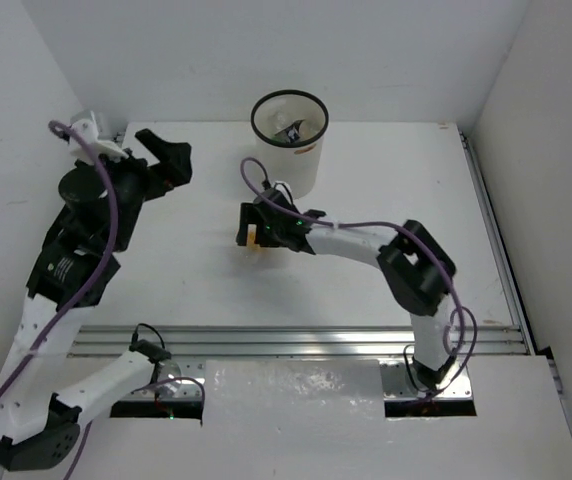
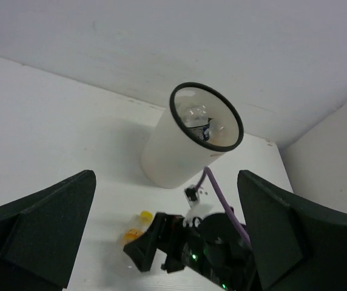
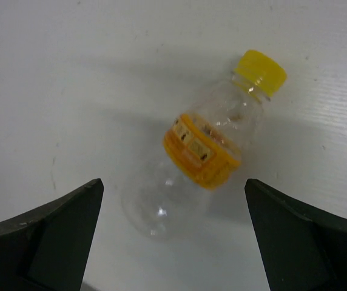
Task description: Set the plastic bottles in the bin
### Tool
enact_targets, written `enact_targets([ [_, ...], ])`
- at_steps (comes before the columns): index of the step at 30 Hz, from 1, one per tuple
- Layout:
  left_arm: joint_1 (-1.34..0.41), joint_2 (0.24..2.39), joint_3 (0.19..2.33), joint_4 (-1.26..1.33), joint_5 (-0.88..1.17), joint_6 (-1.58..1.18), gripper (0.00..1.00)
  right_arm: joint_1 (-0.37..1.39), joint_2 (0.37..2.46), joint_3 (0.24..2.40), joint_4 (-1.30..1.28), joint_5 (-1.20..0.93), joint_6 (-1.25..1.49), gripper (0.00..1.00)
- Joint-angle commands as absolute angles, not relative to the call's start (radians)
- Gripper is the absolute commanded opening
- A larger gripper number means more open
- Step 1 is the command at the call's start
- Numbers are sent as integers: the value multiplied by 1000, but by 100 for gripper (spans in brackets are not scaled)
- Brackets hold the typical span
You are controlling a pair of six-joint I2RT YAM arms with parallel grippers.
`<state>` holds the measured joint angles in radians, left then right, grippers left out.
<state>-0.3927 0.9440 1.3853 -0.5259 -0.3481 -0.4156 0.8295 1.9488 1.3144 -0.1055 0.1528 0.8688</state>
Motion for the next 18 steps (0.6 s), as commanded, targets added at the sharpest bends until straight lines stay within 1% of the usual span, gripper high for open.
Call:
enact_targets([
  [1, -387, 925, 1313, -601, -423, -377, 100, 859, 2068, 1482, -293, 247, 953, 99],
  [3, -387, 901, 1249, -624, -454, -350, 100, 867, 2109, 1545, -343, 279, 974, 99],
  [4, -387, 893, 1199, -626, -468, -344, 100, 870, 2127, 1542, -360, 282, 988, 93],
  [5, -387, 884, 1172, -621, -459, -342, 100, 871, 2122, 1526, -348, 282, 992, 75],
  [6, -387, 881, 1146, -617, -459, -344, 100, 871, 2121, 1507, -348, 278, 997, 75],
  [7, -387, 881, 1099, -605, -437, -353, 100, 873, 2094, 1450, -294, 266, 982, 58],
  [8, -387, 888, 1079, -595, -420, -362, 100, 873, 2077, 1424, -269, 252, 971, 51],
  [9, -387, 894, 1060, -585, -363, -373, 100, 874, 2056, 1396, -191, 212, 951, 45],
  [10, -385, 900, 1046, -560, -320, -382, 100, 874, 1990, 1355, -119, 187, 915, 34],
  [11, -385, 916, 1028, -549, -274, -409, 100, 877, 1946, 1250, -54, 178, 817, 31],
  [12, -385, 920, 1019, -535, -217, -428, 100, 887, 1893, 1192, 10, 179, 754, 30],
  [13, -387, 923, 1006, -481, -87, -448, 100, 887, 1832, 1114, 196, 167, 604, 28],
  [14, -385, 930, 976, -447, -21, -459, 100, 887, 1699, 942, 297, 134, 535, 25],
  [15, -387, 933, 957, -410, 129, -472, 100, 882, 1628, 854, 495, 100, 462, 25],
  [16, -388, 940, 925, -328, 209, -494, 100, 877, 1556, 687, 582, 53, 349, 26],
  [17, -388, 968, 893, -240, 365, -524, 100, 859, 1422, 554, 706, -13, 294, 25],
  [18, -393, 989, 878, -189, 436, -541, 100, 841, 1360, 552, 745, -14, 293, 24],
])
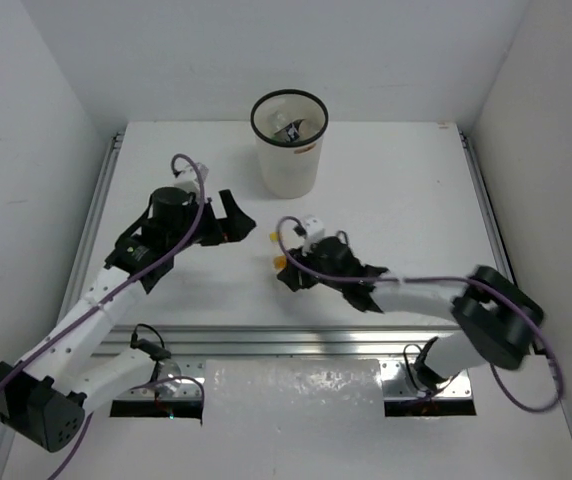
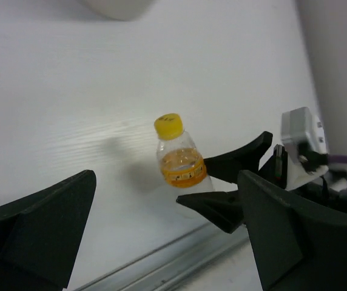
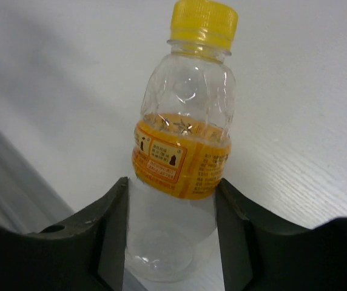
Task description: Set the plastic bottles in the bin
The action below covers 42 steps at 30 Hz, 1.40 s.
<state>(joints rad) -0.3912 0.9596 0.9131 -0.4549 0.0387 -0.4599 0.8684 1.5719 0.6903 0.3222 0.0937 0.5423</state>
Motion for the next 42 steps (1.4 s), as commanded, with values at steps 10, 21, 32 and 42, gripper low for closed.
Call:
enact_targets([
  [10, -575, 1181, 868, 137, 545, -615, 100, 787, 977, 385, 715, -163, 232, 24],
  [21, -586, 1244, 963, 253, 532, -641, 0, 788, 855, 382, 675, -197, 267, 73],
  [32, -528, 1515, 1617, -213, -141, -464, 0, 773, 663, 393, 114, 474, 373, 99],
  [42, -295, 2237, 2522, -534, 173, -531, 4, 753, 554, 361, -37, 471, 436, 99],
])
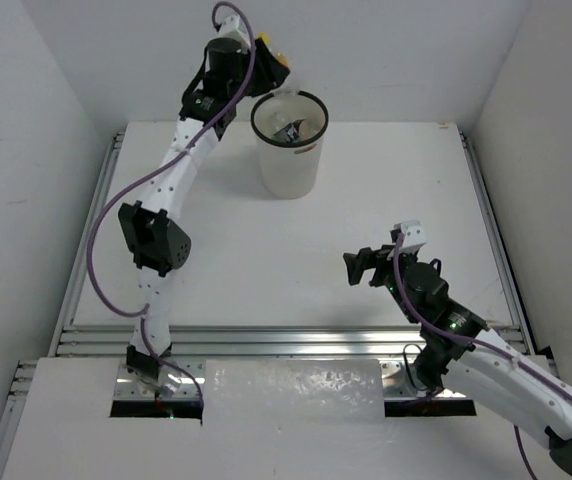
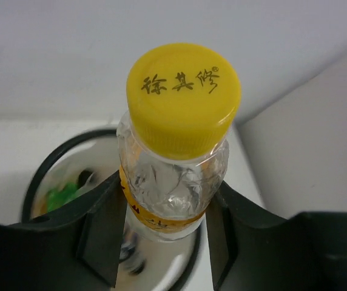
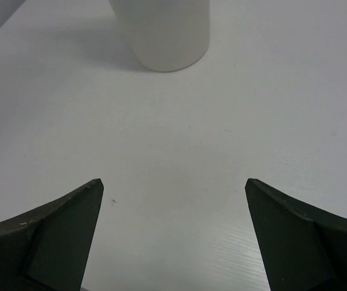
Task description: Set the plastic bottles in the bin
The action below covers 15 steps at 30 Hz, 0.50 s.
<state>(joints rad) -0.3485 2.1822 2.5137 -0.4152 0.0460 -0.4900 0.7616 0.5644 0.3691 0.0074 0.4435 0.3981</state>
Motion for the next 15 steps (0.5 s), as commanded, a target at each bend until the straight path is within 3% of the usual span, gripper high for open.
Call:
enact_targets([
  [1, -287, 2196, 2393, -418, 239, -552, 4, 753, 552, 356, -38, 462, 440, 99],
  [5, -278, 2183, 2364, -362, 340, -542, 3, 750, 557, 359, -52, 451, 439, 99],
  [7, -278, 2177, 2375, -362, 359, -543, 19, 749, 557, 359, -55, 445, 439, 99],
  [15, -278, 2218, 2373, -413, 422, -557, 31, 750, 560, 360, -60, 426, 454, 99],
])
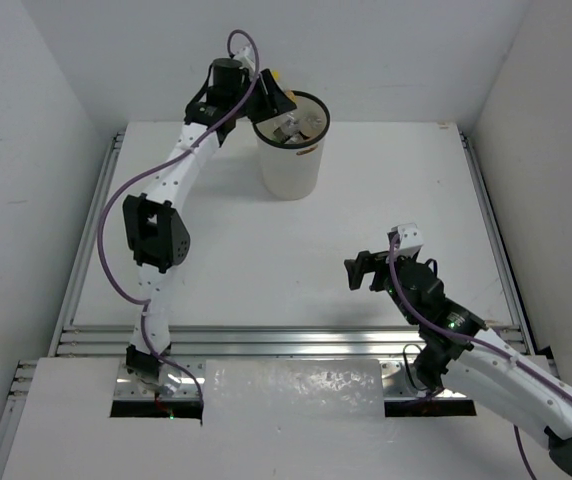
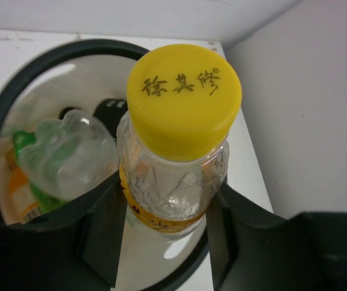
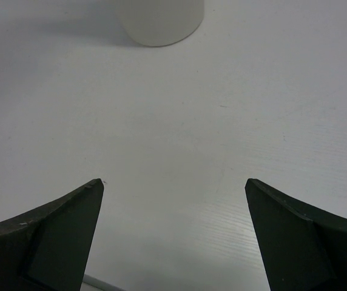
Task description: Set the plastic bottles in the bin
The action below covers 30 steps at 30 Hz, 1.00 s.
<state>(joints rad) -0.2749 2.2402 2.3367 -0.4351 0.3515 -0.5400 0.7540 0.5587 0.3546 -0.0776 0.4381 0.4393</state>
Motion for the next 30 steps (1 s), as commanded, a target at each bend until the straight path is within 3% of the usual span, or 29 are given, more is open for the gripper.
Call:
enact_targets([
  [1, -278, 2220, 2372, -416, 426, -560, 34, 752, 561, 362, -61, 425, 453, 99],
  [5, -278, 2218, 2365, -446, 430, -566, 70, 750, 566, 371, -74, 423, 453, 99],
  [6, -278, 2211, 2367, -449, 434, -568, 74, 750, 569, 373, -74, 422, 453, 99],
  [7, -279, 2206, 2367, -452, 446, -563, 99, 750, 571, 373, -71, 420, 451, 99],
  [12, -282, 2112, 2372, -483, 399, -539, 100, 750, 618, 397, -77, 408, 451, 99],
  [18, -284, 1933, 2343, -621, 56, -422, 100, 749, 663, 517, -219, 463, 495, 99],
  [22, -293, 1648, 1892, -595, -227, -361, 100, 750, 676, 634, -403, 589, 471, 99],
  [25, -291, 1282, 1513, -536, -375, -388, 100, 749, 675, 716, -491, 656, 410, 99],
  [30, -291, 942, 1065, -476, -416, -345, 100, 749, 644, 755, -574, 681, 397, 99],
])
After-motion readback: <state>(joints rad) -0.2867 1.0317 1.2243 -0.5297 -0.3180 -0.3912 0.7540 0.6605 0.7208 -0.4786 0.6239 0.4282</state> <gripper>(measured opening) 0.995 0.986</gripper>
